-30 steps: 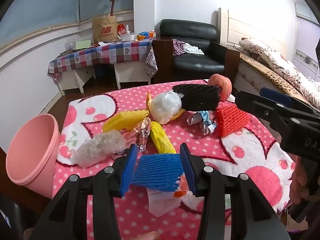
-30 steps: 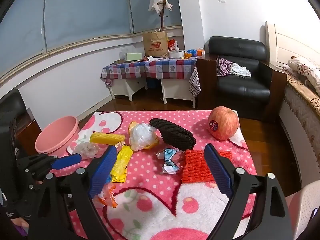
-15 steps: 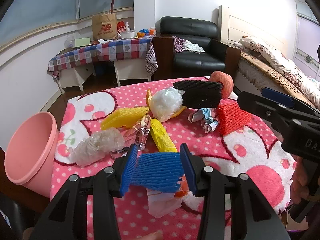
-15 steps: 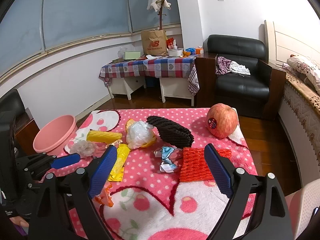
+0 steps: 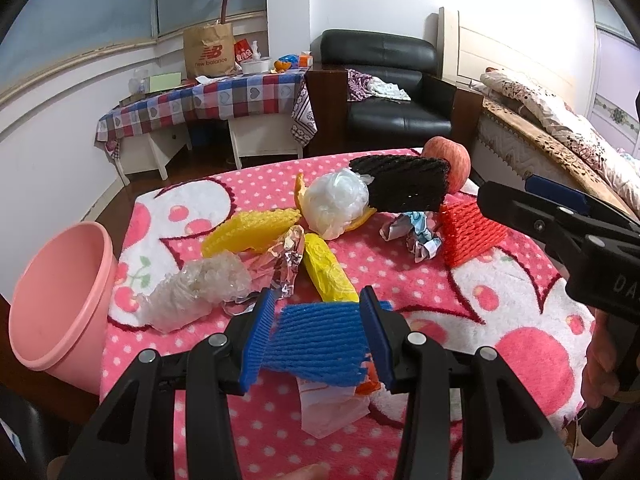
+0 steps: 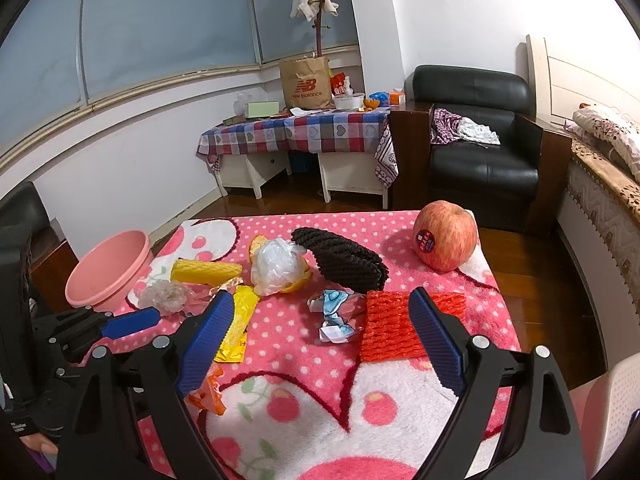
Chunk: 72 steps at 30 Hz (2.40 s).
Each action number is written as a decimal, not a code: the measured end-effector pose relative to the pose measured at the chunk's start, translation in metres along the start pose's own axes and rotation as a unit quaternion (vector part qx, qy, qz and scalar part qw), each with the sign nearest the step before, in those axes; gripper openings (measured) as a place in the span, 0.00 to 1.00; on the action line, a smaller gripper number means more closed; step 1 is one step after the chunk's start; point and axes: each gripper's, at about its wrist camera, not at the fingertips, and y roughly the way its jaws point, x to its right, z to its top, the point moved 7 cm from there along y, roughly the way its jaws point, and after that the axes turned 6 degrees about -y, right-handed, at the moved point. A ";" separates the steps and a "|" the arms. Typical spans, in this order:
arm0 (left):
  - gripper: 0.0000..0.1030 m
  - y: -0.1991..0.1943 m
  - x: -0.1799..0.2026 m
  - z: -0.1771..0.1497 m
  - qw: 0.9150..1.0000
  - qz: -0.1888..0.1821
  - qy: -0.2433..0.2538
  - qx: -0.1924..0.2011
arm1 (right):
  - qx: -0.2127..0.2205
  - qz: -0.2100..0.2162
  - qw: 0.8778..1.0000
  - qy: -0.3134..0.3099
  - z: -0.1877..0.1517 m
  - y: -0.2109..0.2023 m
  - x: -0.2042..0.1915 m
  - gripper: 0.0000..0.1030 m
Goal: Collect trash
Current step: 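Move both tools over the foam nets on the tablecloth, then grasp the yellow foam net with the left tool while the right tool grasps the black foam net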
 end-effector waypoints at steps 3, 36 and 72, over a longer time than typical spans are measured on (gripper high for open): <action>0.43 0.000 -0.002 0.003 1.000 0.002 0.004 -0.001 | 0.001 -0.001 1.000 0.000 0.000 0.001 0.001 0.87; 0.43 0.017 -0.015 0.026 0.999 -0.006 0.013 -0.033 | -0.045 -0.024 0.998 0.020 0.002 0.015 0.023 0.87; 0.43 -0.008 -0.054 0.006 0.996 -0.067 -0.037 -0.044 | -0.066 0.045 0.997 0.001 -0.007 0.022 -0.003 0.74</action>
